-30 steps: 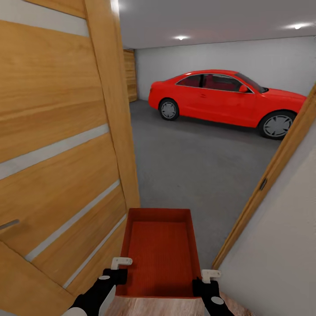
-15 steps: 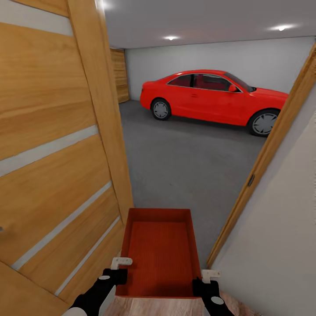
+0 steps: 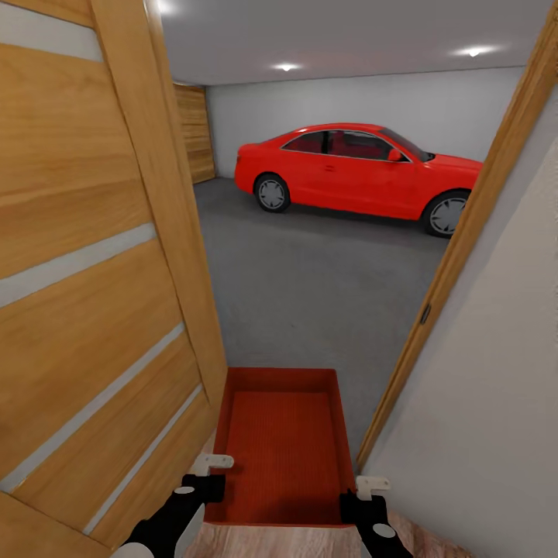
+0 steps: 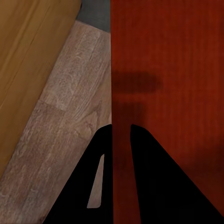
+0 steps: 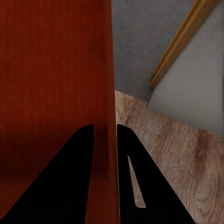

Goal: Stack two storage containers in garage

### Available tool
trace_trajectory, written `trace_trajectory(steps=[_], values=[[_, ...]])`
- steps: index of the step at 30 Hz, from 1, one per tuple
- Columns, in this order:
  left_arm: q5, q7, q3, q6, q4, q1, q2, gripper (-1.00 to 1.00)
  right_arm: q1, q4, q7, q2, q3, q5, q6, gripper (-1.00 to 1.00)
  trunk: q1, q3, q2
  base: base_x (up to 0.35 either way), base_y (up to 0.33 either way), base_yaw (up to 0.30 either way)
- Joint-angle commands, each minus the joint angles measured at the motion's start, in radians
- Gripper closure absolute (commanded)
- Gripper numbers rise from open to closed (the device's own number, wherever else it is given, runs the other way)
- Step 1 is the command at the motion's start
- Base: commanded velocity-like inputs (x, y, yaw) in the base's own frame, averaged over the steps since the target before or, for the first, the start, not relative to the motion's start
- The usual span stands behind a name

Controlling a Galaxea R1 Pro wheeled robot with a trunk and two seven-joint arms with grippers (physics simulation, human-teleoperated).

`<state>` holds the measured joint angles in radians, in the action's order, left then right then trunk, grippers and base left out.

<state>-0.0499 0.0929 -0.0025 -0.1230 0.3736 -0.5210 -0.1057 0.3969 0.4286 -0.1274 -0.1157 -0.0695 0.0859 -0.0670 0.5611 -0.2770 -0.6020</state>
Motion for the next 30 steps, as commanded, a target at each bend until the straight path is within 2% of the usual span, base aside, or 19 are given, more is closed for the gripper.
trace_trajectory(steps=[1, 30], values=[[-0.001, -0.045, -0.011, -0.006, 0.005, -0.001, -0.023, 1.00, 0.000, -0.004, -0.017, -0.001, -0.010, 0.003, 0.015, 1.00, 0.000, -0.001, -0.001, 0.000, 0.000, -0.036], [-0.001, -0.046, -0.012, -0.009, 0.005, -0.001, -0.024, 1.00, 0.000, -0.004, -0.017, -0.001, -0.010, 0.003, 0.013, 1.00, 0.000, -0.001, -0.001, 0.001, 0.009, -0.002]])
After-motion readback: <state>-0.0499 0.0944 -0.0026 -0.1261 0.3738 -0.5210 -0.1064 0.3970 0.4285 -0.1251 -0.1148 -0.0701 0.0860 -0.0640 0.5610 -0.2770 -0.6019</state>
